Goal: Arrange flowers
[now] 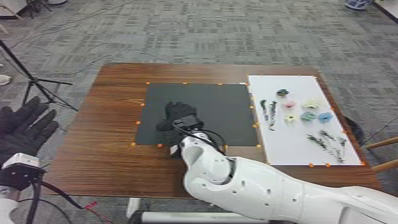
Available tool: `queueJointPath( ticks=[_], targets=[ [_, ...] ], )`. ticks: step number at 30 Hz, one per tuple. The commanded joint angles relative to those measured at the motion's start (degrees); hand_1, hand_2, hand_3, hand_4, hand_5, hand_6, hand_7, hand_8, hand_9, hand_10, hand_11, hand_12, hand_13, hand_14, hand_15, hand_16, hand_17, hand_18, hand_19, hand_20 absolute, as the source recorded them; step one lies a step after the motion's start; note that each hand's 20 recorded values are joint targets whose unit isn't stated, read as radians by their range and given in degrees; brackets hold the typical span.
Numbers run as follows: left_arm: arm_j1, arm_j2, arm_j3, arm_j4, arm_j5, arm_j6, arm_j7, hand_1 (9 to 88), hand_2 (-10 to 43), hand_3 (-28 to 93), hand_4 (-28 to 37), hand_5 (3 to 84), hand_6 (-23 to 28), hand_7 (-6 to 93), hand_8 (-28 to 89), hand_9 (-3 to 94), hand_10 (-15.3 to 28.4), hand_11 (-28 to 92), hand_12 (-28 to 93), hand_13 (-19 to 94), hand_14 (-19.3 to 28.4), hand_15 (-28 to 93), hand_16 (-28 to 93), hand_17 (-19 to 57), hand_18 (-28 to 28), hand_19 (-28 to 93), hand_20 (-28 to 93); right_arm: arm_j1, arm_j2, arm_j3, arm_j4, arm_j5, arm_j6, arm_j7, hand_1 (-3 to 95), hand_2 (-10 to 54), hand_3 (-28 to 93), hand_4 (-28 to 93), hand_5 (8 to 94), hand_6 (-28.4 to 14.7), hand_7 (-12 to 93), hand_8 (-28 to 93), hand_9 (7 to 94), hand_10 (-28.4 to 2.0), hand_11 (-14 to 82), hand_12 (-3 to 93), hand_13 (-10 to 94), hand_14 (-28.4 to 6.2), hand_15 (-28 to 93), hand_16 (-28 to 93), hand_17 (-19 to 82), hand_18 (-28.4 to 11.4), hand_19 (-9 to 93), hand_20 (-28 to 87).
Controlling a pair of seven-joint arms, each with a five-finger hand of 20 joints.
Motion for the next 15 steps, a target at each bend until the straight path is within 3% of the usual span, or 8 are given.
queueJointPath(
  ticks=[1,2,3,6,10,15],
  targets=[
    [-0.42,-0.27,0.27,0.16,-0.65,0.09,-0.86,26.5,12.0,69,-28.1,38.7,7.1,7.6,-6,31.7,12.1,11,14,21,13.3,17,1,-2.4,10.5,13,12,-3.10,1.74,5.30,-2.92,-0.71,-5.94,0.86,36.2,-9.5,69,-18,56.0,-7.1,51,-20,67.0,-18.8,54.8,35.4,57,-20.3,74,33,26,-28.4,74,30],
    [-0.29,-0.22,0.17,0.16,-0.64,0.18,-0.72,26.6,12.1,69,-28.1,38.7,7.2,7.6,-6,31.7,12.1,11,14,21,13.3,17,1,-2.4,10.5,13,12,-3.60,2.48,6.07,-3.56,-0.87,-7.54,0.49,37.0,-9.5,77,-25,57.1,-6.9,49,-15,67.8,-18.7,53.8,34.9,57,-20.2,74,31,27,-28.4,74,29],
    [-0.03,-0.13,-0.04,0.16,-0.68,0.10,-0.62,26.6,12.1,69,-28.1,38.7,7.2,7.5,-6,31.7,12.2,11,14,21,13.3,17,1,-2.5,10.6,13,12,-3.96,3.17,6.38,-4.19,-1.36,-8.93,0.52,40.0,-9.5,79,-26,56.7,-6.5,48,-3,68.4,-18.2,51.8,37.2,58,-20.1,74,31,27,-28.4,75,28],
    [0.59,-0.45,-0.50,0.08,-1.02,0.21,-0.66,26.5,12.1,69,-27.9,38.8,7.2,7.5,-6,31.7,12.2,11,14,21,13.3,17,1,-2.5,10.6,13,12,-3.29,4.93,3.93,-4.56,-5.18,-9.84,0.05,46.6,-9.5,78,-25,56.8,-5.9,46,7,71.0,-16.0,41.8,44.5,58,-20.0,73,30,26,-28.4,75,26],
    [0.45,-0.26,-0.60,0.21,-0.95,0.10,-0.71,26.6,12.1,69,-27.9,38.9,7.3,7.6,-6,31.7,12.2,11,14,21,13.4,17,1,-2.5,10.6,13,12,-2.45,5.58,0.74,-4.13,-9.91,-11.85,-0.92,51.6,-9.5,76,-26,57.3,-6.2,41,6,71.8,-14.7,35.0,49.5,57,-19.8,73,31,26,-28.4,75,26],
    [-0.17,-0.02,-0.13,0.36,-0.87,0.06,-0.85,26.5,12.1,69,-27.6,38.8,7.3,7.6,-6,31.6,12.2,10,14,21,13.5,17,1,-2.5,10.7,13,12,-1.18,5.47,-3.33,-2.20,-17.84,-12.33,-2.19,49.6,-9.5,78,-28,57.7,-6.4,42,-13,69.6,-15.5,38.7,47.3,56,-19.9,73,31,25,-28.4,75,25]
  ],
)
